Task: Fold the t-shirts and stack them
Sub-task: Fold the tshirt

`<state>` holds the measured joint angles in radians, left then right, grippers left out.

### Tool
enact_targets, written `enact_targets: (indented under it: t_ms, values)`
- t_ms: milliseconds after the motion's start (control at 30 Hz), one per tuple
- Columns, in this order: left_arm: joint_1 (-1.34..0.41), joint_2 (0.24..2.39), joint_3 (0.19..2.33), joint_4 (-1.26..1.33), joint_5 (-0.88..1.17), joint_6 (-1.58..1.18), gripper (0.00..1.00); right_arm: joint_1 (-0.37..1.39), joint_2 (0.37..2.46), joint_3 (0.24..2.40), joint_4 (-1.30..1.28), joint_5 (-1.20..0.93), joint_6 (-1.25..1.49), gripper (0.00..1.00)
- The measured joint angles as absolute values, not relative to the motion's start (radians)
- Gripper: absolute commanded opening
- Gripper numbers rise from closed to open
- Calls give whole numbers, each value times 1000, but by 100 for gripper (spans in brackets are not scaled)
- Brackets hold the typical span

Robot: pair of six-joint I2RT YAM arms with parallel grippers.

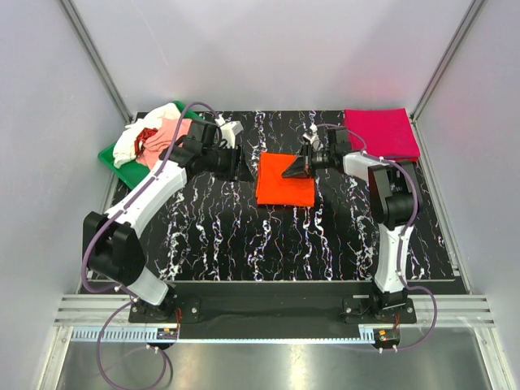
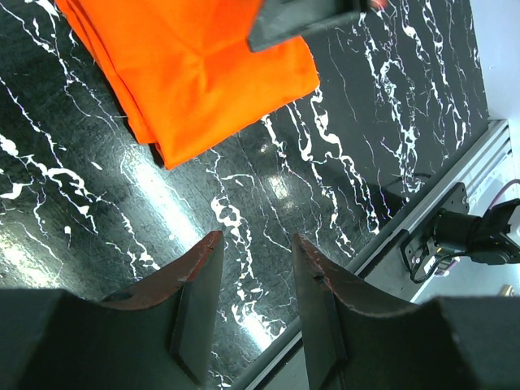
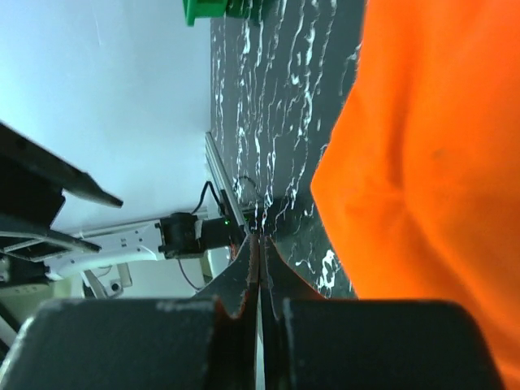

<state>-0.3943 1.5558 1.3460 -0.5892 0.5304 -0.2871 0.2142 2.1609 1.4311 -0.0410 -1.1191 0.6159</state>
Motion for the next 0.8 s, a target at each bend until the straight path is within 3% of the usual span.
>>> enact_targets:
  t_ms: [233,433,633,800]
  values:
    - [-394,1569,1346,-589,530,-288,44,237,2168,1291,31,-1115,605,0]
    - [-394,1575,1346,-589,529,-287,45,237,2248,1295,3,-1105,591,0]
    - [-404,1607,1364,-582,521,-319,45,234,2131,1274,-54,-1032,577,3]
    - [-438,1787,1483,-493,515,-379,43,221,1992,1206,-52,-950,574,3]
